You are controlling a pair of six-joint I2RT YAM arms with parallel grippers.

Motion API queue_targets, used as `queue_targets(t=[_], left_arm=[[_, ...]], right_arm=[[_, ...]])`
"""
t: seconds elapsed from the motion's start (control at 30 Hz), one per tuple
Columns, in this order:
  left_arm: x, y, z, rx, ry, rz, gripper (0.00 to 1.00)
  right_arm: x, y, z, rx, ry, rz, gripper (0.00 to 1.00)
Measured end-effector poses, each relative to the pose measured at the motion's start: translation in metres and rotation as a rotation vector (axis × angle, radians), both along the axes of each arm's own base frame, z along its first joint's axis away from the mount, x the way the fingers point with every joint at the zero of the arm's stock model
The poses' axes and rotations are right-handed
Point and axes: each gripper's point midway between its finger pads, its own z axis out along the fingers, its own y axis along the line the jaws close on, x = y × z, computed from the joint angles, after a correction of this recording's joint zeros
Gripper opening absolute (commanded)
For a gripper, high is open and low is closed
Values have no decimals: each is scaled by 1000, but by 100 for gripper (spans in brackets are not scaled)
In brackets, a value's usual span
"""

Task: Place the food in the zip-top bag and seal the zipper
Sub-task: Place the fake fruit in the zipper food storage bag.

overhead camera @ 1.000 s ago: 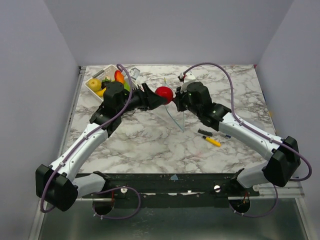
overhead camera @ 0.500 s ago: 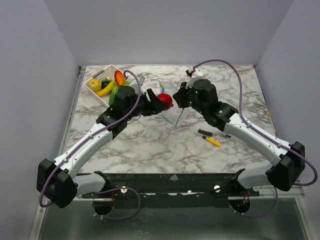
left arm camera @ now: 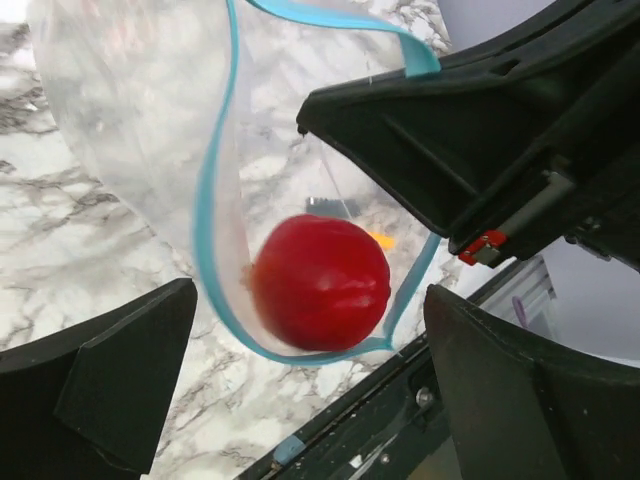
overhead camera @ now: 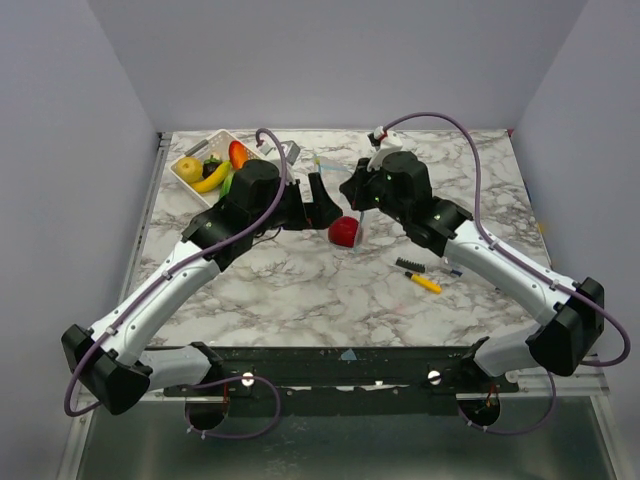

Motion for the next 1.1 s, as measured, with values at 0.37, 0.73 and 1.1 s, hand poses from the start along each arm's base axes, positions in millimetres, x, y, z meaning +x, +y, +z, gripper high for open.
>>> queue_targets(t=[0.37, 0.73, 1.1], left_arm=[[-21, 32, 6, 97, -61, 4, 93], [5, 6, -40, 193, 66, -39, 8], [-1, -17, 120, -108, -194, -113, 0]], right_arm=[[-3, 2, -3, 26, 39, -5, 1], [-9, -3, -5, 6, 56, -1, 1], [-20, -70, 71, -72, -140, -165, 0]])
